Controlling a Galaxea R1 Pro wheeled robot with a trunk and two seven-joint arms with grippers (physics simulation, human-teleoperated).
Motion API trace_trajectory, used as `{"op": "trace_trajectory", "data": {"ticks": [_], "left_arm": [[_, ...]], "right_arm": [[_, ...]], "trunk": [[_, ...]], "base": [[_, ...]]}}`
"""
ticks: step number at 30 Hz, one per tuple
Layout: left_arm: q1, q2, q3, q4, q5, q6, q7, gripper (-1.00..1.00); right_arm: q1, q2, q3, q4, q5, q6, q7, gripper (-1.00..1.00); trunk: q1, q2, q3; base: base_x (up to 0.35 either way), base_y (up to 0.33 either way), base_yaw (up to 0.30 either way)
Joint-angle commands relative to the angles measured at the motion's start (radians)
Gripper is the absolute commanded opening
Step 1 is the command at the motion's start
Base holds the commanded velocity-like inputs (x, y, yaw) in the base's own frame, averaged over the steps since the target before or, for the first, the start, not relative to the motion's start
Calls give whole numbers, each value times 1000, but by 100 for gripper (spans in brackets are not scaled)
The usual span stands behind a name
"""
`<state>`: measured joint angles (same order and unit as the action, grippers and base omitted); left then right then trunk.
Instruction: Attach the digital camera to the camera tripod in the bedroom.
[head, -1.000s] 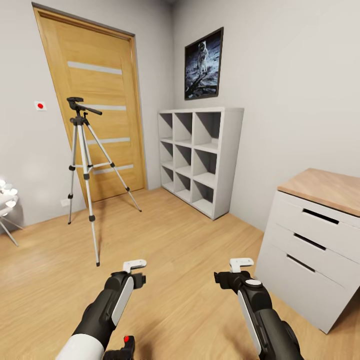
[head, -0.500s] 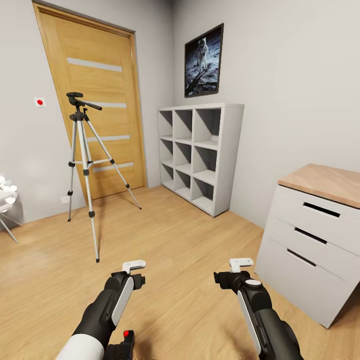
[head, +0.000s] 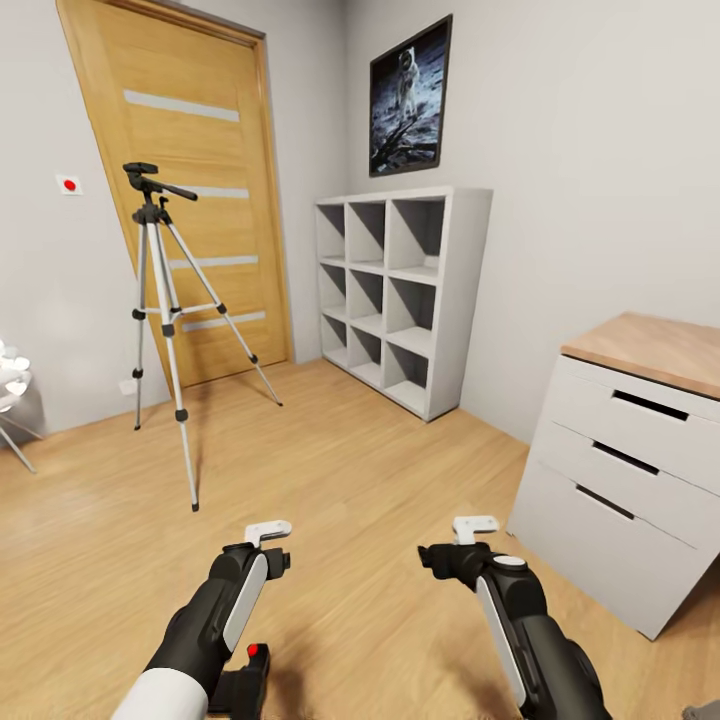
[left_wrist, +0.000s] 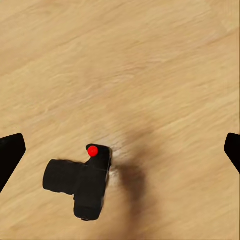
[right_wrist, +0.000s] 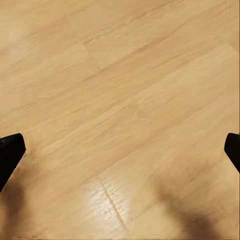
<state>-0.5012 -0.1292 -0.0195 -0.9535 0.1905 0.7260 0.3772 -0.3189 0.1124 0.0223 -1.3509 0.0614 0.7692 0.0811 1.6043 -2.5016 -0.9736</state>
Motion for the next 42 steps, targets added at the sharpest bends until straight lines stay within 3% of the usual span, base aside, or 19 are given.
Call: {"op": "trace_trajectory", "data": {"ticks": [1, 5, 6, 7, 9, 13, 20, 42], "left_arm": [[0, 0, -2, -2, 10, 3, 9, 100], [0, 0, -2, -1, 10, 3, 9, 100], [0, 0, -2, -2, 10, 3, 9, 100], [0, 0, -2, -2, 10, 3, 9, 100], [0, 0, -2, -2, 11, 3, 9, 100], [0, 0, -2, -2, 12, 3, 9, 100], [0, 0, -2, -2, 12, 3, 9, 100], [0, 0, 0, -2, 11, 3, 11, 100]], "right_arm": [[-1, 0, -2, -7, -13, 19, 58, 100], [-1, -11, -4, -14, -60, 43, 191, 100], [-2, -31, -5, -16, -81, 54, 267, 100], [-2, -71, -6, -17, -107, 64, 377, 100], [-2, -109, -7, -18, -130, 69, 471, 100], [-2, -144, -13, -19, -160, 73, 566, 100], [-2, -160, -75, -19, -186, 74, 615, 100], [-2, -162, -88, -19, -187, 92, 626, 100]], "trunk": [[0, -1, -5], [2, -2, -20], [2, -2, -24], [3, -2, -28], [4, -3, -36], [6, -4, -51], [9, -5, -78], [19, -10, -164]], "base": [[0, 0, 0], [0, 0, 0], [0, 0, 0], [0, 0, 0], [0, 0, 0], [0, 0, 0], [0, 0, 0], [0, 0, 0]]}}
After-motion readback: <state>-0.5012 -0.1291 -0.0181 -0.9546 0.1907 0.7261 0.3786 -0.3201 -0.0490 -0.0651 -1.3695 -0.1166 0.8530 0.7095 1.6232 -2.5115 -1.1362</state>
